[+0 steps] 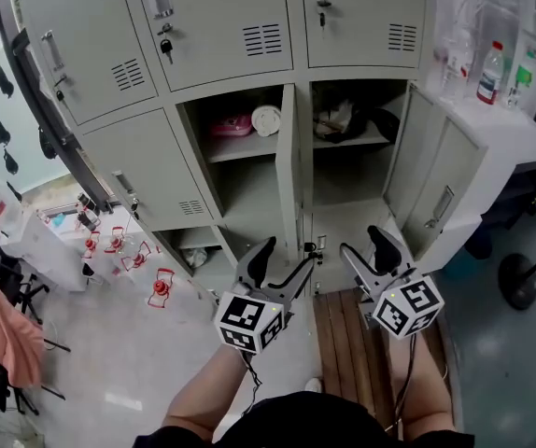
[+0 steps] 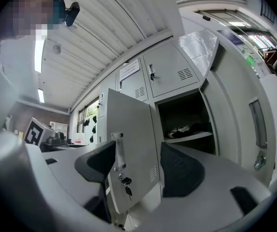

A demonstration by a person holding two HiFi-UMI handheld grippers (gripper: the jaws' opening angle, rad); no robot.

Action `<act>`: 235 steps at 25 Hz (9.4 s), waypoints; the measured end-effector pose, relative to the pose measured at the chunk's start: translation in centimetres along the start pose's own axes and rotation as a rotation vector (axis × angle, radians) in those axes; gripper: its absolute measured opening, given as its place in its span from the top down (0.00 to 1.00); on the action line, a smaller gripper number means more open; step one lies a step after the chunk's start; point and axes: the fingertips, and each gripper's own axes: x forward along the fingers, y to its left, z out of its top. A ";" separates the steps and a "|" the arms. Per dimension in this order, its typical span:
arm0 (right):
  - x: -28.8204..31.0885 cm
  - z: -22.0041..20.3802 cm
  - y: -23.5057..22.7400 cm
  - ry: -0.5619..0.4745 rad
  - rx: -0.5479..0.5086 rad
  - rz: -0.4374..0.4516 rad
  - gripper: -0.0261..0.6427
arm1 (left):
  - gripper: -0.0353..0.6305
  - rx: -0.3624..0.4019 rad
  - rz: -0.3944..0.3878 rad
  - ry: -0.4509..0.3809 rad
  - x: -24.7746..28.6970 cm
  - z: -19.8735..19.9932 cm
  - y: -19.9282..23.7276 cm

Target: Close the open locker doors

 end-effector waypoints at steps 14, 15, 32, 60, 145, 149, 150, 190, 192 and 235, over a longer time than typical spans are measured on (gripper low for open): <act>0.5 0.5 -3.3 0.002 0.007 0.026 0.55 | 0.44 0.001 0.062 0.003 3.7 0.4 0.7; 0.6 0.4 -3.4 0.001 0.008 0.025 0.55 | 0.44 0.001 0.065 0.003 3.8 0.4 0.9; 4.0 -0.4 -3.7 -0.008 0.031 0.008 0.58 | 0.76 0.000 0.046 0.007 3.5 -0.3 3.6; 14.1 -1.4 1.6 0.009 0.040 0.075 0.58 | 0.76 -0.014 0.121 0.002 0.8 -0.1 14.8; 29.7 -2.2 5.0 -0.016 0.028 -0.027 0.56 | 0.66 -0.001 -0.064 -0.035 2.6 1.0 25.8; 26.3 -0.9 2.8 -0.042 0.003 -0.109 0.54 | 0.60 0.001 -0.196 -0.039 4.9 1.2 21.7; 25.4 -0.5 2.2 -0.048 -0.001 -0.129 0.54 | 0.58 0.002 -0.228 -0.038 5.4 1.2 20.6; -11.0 3.9 -19.7 -0.036 -0.010 -0.548 0.57 | 0.48 -0.054 -0.610 0.025 15.8 -0.5 -16.1; -10.5 3.8 -20.4 -0.034 -0.006 -0.525 0.57 | 0.48 -0.051 -0.581 0.024 15.9 -0.6 -15.7; 1.6 1.5 -12.5 0.041 -0.038 -0.185 0.67 | 0.48 -0.066 -0.302 -0.023 10.9 1.1 -4.8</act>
